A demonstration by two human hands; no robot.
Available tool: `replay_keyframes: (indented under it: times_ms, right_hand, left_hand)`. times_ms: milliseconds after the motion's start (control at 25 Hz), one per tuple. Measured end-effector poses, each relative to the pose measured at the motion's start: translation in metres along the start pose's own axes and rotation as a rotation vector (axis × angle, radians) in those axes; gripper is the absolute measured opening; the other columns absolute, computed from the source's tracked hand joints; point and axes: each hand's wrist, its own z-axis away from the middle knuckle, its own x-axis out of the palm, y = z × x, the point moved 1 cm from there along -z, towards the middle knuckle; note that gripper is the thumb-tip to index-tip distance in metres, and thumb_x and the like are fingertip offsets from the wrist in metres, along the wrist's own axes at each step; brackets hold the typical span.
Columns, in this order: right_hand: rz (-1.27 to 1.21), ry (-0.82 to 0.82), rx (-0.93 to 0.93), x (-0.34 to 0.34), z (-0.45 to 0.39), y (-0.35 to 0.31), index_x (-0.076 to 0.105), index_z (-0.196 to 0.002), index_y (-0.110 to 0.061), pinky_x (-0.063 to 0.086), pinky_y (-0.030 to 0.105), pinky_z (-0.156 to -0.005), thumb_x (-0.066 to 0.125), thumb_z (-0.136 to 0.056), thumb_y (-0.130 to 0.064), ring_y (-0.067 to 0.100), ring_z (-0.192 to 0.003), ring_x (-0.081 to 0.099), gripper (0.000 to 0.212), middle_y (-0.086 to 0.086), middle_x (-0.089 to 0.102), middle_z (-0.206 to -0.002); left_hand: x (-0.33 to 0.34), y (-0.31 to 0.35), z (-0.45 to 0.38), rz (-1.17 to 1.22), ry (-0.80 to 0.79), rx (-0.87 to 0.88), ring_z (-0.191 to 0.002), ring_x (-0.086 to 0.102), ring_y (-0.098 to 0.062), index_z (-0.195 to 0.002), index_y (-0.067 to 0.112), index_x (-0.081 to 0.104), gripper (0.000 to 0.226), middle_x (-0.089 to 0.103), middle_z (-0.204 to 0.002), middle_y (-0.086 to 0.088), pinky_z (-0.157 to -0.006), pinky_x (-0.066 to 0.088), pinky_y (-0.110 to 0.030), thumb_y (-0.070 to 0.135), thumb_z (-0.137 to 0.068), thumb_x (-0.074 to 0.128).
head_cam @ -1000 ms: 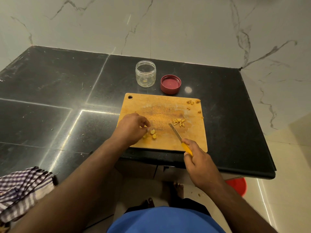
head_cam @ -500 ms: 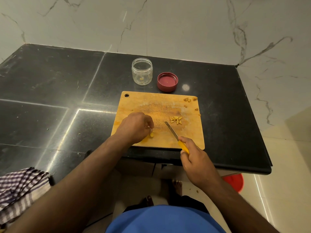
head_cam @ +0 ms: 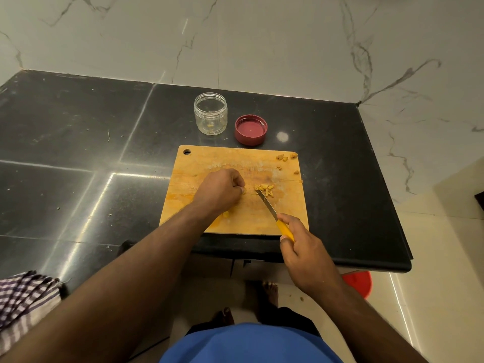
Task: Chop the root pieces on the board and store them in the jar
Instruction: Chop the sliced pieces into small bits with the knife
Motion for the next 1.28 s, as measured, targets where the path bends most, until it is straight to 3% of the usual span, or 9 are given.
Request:
replay_keyframes:
  times_ms: [280,520,1000,1120,1280]
  right_hand:
    - [-0.007,-0.002,-0.013,0.002,-0.004,0.0,0.037,-0.142,-0.035,0.041,0.017,-0.052,0.042,-0.103,-0.021,0.006,-0.066,0.053,0.042,-0.012,0.057,-0.095]
    - [0.029,-0.01,-0.05,0.004,-0.013,-0.009,0.035,-0.145,-0.032,0.039,0.01,-0.054,0.04,-0.102,-0.019,0.001,-0.069,0.05,0.045,-0.008,0.057,-0.11]
    - [0.094,-0.017,-0.102,0.017,-0.023,-0.019,0.034,-0.145,-0.026,0.031,0.01,-0.06,0.039,-0.101,-0.017,0.006,-0.085,0.053,0.045,-0.005,0.057,-0.119]
    - [0.114,-0.016,-0.108,0.021,-0.025,-0.02,0.034,-0.146,-0.026,0.035,0.016,-0.066,0.039,-0.101,-0.017,0.007,-0.088,0.054,0.046,-0.003,0.057,-0.117]
    - [0.177,-0.001,-0.124,0.027,-0.028,-0.022,0.032,-0.146,-0.025,0.049,0.032,-0.082,0.04,-0.1,-0.017,0.014,-0.096,0.056,0.047,0.002,0.057,-0.117]
  left_hand:
    - [0.003,-0.007,0.003,-0.074,0.044,-0.013,-0.096,0.059,-0.011,-0.118,0.022,0.072,0.026,0.07,-0.113,0.002,-0.083,0.052,-0.028,0.025,-0.093,0.07]
    - [0.009,-0.003,0.003,-0.144,0.089,0.004,-0.096,0.061,-0.015,-0.109,0.023,0.075,0.02,0.07,-0.105,0.003,-0.081,0.056,-0.034,0.031,-0.09,0.072]
    - [0.01,-0.004,0.003,-0.075,0.11,-0.038,-0.091,0.063,-0.013,-0.094,0.027,0.077,0.008,0.071,-0.092,0.009,-0.081,0.058,-0.038,0.029,-0.089,0.071]
    - [0.009,-0.003,0.001,-0.097,0.097,-0.058,-0.092,0.062,-0.013,-0.091,0.028,0.075,0.006,0.069,-0.09,0.011,-0.081,0.054,-0.037,0.03,-0.089,0.069]
    - [0.008,-0.001,-0.003,-0.146,0.08,-0.107,-0.097,0.056,-0.016,-0.087,0.031,0.07,0.006,0.067,-0.092,0.012,-0.087,0.038,-0.042,0.031,-0.09,0.064]
